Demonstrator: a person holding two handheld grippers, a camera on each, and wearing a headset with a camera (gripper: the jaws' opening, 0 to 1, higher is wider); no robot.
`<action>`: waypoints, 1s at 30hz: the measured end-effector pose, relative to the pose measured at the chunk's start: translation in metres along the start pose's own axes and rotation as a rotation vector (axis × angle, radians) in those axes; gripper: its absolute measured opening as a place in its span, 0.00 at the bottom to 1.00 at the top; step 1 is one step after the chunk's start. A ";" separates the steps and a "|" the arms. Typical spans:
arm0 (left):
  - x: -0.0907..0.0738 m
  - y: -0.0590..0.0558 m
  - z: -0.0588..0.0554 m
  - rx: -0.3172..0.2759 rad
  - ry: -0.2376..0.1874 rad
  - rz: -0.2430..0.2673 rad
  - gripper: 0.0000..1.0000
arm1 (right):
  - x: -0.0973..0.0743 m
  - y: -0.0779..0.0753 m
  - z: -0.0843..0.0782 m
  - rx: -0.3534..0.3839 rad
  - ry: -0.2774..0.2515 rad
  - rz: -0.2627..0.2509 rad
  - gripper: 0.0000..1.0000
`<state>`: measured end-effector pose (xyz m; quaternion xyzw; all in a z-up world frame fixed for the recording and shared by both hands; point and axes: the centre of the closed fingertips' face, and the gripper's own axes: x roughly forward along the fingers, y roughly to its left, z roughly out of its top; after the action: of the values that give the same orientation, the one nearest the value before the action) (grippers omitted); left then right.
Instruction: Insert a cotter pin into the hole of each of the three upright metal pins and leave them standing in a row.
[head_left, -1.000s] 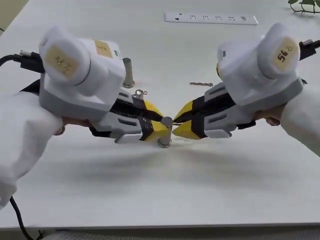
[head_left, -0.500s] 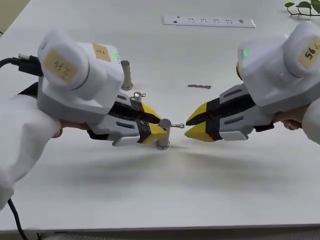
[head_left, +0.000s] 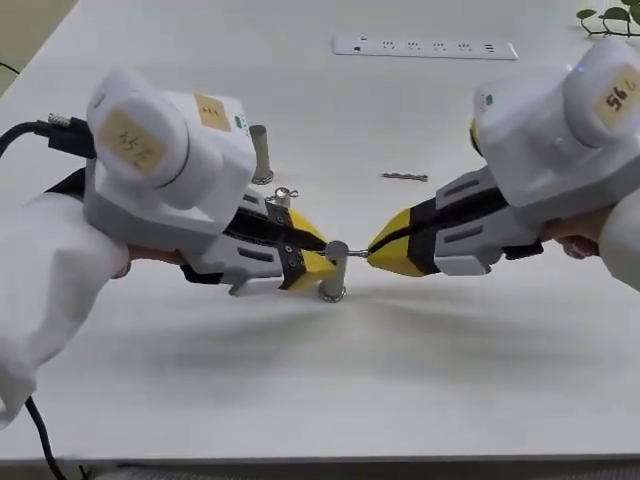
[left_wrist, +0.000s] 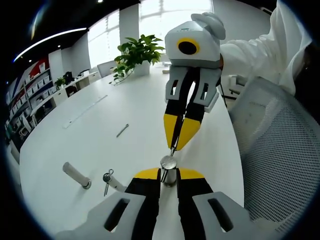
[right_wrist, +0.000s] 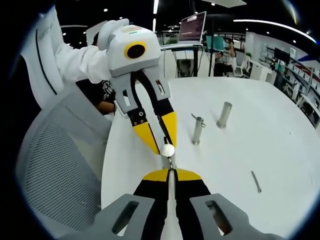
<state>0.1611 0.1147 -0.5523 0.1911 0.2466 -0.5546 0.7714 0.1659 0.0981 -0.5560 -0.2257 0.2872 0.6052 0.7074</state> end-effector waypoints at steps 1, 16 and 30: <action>-0.001 0.000 0.000 -0.001 0.000 0.001 0.09 | 0.001 0.000 0.001 0.001 -0.003 0.001 0.00; -0.018 -0.001 -0.003 -0.037 -0.073 0.024 0.49 | 0.011 0.002 0.012 -0.028 -0.023 -0.005 0.22; -0.020 -0.006 -0.025 -0.152 -0.086 0.067 0.96 | 0.027 0.005 0.012 -0.022 -0.007 0.017 0.21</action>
<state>0.1454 0.1425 -0.5606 0.1163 0.2479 -0.5157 0.8118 0.1652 0.1266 -0.5660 -0.2288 0.2800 0.6150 0.7008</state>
